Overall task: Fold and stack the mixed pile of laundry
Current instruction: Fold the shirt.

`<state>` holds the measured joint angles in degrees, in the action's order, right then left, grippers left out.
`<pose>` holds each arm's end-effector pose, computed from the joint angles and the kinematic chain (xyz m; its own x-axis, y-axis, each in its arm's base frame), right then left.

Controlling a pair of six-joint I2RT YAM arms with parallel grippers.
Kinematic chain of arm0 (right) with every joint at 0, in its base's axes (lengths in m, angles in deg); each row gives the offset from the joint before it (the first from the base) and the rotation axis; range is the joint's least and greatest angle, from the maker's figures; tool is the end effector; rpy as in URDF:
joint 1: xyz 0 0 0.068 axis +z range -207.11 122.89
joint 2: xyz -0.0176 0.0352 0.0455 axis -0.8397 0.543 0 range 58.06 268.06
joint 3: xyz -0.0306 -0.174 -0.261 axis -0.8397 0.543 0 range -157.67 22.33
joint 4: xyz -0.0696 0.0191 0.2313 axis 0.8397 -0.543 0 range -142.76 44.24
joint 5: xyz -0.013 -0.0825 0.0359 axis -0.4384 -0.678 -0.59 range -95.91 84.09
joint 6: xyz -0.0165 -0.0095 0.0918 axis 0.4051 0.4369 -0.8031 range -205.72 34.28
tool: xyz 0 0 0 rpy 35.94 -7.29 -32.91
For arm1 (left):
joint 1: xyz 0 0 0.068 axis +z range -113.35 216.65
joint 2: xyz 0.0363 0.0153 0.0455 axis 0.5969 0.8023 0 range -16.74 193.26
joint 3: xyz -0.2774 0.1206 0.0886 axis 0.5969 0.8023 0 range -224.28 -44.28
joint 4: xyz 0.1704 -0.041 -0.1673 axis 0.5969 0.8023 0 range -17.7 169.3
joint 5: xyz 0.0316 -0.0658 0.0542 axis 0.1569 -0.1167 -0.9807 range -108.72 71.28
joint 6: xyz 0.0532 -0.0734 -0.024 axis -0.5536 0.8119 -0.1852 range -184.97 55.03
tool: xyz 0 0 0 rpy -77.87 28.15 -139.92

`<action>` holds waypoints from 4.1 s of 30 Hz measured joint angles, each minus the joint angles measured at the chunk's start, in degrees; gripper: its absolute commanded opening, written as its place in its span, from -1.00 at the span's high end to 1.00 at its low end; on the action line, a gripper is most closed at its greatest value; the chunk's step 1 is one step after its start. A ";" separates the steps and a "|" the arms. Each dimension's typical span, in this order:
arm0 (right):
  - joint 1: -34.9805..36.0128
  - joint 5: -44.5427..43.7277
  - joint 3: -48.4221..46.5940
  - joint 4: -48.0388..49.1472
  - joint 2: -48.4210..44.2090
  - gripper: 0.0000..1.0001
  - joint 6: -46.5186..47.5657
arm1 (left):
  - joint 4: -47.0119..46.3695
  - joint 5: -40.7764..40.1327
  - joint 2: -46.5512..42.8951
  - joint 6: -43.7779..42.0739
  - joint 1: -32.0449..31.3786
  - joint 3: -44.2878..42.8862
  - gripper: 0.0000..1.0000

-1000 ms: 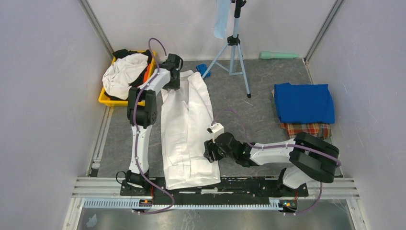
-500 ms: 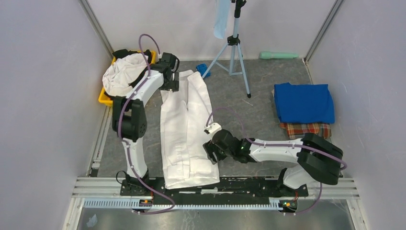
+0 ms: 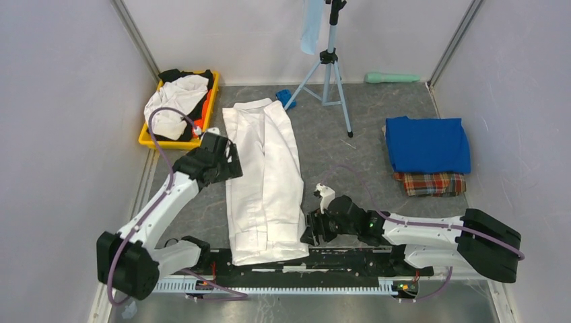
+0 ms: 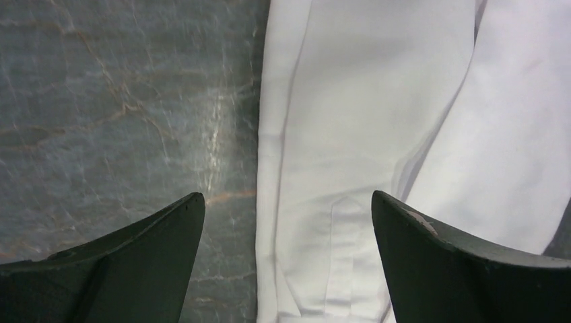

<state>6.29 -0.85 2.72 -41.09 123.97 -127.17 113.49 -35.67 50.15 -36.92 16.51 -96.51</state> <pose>0.0879 0.1922 0.1684 -0.8320 -0.1890 -0.5216 -0.4929 0.6833 0.5387 0.2137 -0.0521 0.2694 -0.7683 -0.1973 -0.6089 -0.2103 0.9763 -0.0511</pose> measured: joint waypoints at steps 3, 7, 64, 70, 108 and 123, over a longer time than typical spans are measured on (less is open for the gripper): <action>0.17 3.74 3.80 6.58 -0.92 -0.37 -5.22 | 1.31 1.40 -5.97 2.62 -1.09 4.07 -0.96; 0.98 6.86 6.36 12.94 0.57 -0.27 -10.25 | 4.17 1.97 -12.13 5.33 -2.93 6.73 -0.91; 2.60 5.40 11.63 21.46 4.44 1.00 -12.72 | 18.14 11.52 -12.94 39.17 -45.18 23.32 -0.11; 2.60 5.33 11.91 21.88 4.37 1.00 -12.72 | 19.21 11.52 -12.15 39.28 -46.38 23.02 -0.22; 2.60 5.14 11.21 18.91 2.99 1.00 -12.26 | 17.77 11.34 -14.03 43.19 -50.58 23.54 0.95; 2.62 -7.65 -6.27 -7.87 -0.55 1.00 -4.17 | 17.68 0.20 -20.22 43.54 -50.73 13.68 0.96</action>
<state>8.91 -8.50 -3.56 -48.96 123.42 -131.35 131.17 -35.48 29.94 6.62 -34.22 -82.83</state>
